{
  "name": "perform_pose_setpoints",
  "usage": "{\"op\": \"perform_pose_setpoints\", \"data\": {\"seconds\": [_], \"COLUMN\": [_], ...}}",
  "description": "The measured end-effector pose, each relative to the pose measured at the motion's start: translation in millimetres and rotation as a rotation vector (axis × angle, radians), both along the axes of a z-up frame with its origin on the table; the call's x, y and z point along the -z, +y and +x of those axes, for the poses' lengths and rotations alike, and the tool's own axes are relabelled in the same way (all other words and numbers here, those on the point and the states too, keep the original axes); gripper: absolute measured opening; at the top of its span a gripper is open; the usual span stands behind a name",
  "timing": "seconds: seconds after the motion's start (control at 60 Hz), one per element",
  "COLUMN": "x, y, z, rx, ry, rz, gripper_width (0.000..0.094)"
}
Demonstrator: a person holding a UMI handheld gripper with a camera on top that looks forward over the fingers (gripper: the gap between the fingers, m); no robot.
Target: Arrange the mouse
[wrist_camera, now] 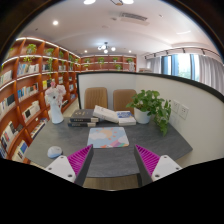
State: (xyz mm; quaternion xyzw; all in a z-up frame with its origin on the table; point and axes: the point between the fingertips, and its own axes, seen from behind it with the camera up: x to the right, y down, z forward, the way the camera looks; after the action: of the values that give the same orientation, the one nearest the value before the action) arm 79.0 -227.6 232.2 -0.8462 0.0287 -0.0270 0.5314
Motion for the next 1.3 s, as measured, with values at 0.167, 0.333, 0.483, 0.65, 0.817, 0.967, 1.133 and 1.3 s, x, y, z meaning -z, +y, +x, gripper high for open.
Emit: {"op": "perform_pose_setpoints", "data": {"seconds": [0.167, 0.333, 0.483, 0.65, 0.817, 0.967, 1.133, 1.3], "x": [52.7, 114.8, 161.2, 196.9, 219.4, 230.5, 233.4, 235.2], "y": [-6.3, -24.4, -29.9, -7.3, 37.4, 85.2, 138.1, 185.4], "z": [-32.2, -105.5, -186.4, -270.2, -327.1, -352.9, -362.2, -382.7], "rx": [-0.014, -0.060, -0.129, -0.208, -0.247, -0.233, -0.193, -0.235], "ry": [-0.007, 0.025, 0.064, 0.099, 0.107, 0.105, 0.102, 0.079], "rz": [-0.058, -0.141, -0.206, -0.248, -0.273, -0.275, -0.266, -0.263], "gripper_width": [0.0815, 0.0814, 0.0818, 0.0819, 0.0817, 0.0817, 0.0819, 0.0817]}}
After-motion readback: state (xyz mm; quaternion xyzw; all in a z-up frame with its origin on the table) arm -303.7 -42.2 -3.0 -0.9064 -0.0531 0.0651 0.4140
